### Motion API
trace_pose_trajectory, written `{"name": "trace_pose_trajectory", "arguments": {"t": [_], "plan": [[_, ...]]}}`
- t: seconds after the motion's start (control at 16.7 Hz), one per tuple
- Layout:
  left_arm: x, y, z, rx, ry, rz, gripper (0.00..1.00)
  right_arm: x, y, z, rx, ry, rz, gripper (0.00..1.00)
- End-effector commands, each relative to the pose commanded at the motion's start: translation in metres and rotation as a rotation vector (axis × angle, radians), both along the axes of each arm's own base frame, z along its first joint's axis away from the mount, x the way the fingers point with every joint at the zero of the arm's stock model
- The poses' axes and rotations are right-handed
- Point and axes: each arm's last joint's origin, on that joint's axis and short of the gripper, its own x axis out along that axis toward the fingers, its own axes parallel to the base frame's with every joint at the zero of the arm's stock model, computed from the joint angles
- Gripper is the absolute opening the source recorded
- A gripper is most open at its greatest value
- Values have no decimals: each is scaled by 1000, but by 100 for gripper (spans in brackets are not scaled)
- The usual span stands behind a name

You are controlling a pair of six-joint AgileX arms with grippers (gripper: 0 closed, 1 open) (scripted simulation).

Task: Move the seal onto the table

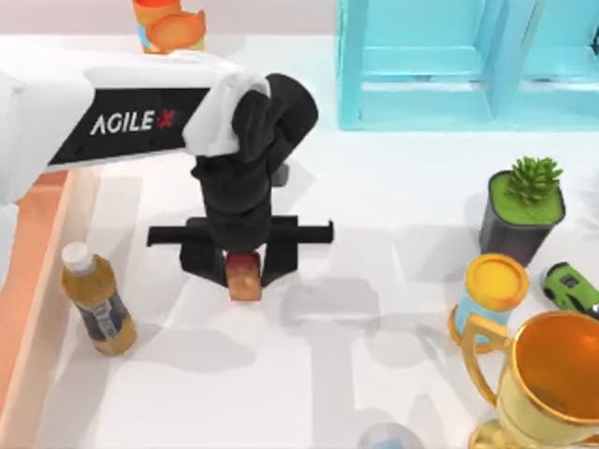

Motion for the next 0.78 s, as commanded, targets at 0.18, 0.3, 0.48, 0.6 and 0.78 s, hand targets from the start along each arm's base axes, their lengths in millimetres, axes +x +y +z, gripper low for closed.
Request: {"name": "trace_pose_trajectory", "arguments": {"t": [0.18, 0.3, 0.48, 0.6, 0.78], "plan": [[0, 0, 0, 0, 0, 0, 23, 0, 0, 0, 0, 0, 0, 100], [0, 0, 0, 0, 0, 0, 38, 0, 0, 0, 0, 0, 0, 100], [0, 0, 0, 0, 0, 0, 60, 0, 0, 0, 0, 0, 0, 100], [0, 0, 0, 0, 0, 0, 75, 0, 0, 0, 0, 0, 0, 100], [0, 0, 0, 0, 0, 0, 98, 0, 0, 0, 0, 0, 0, 100]]}}
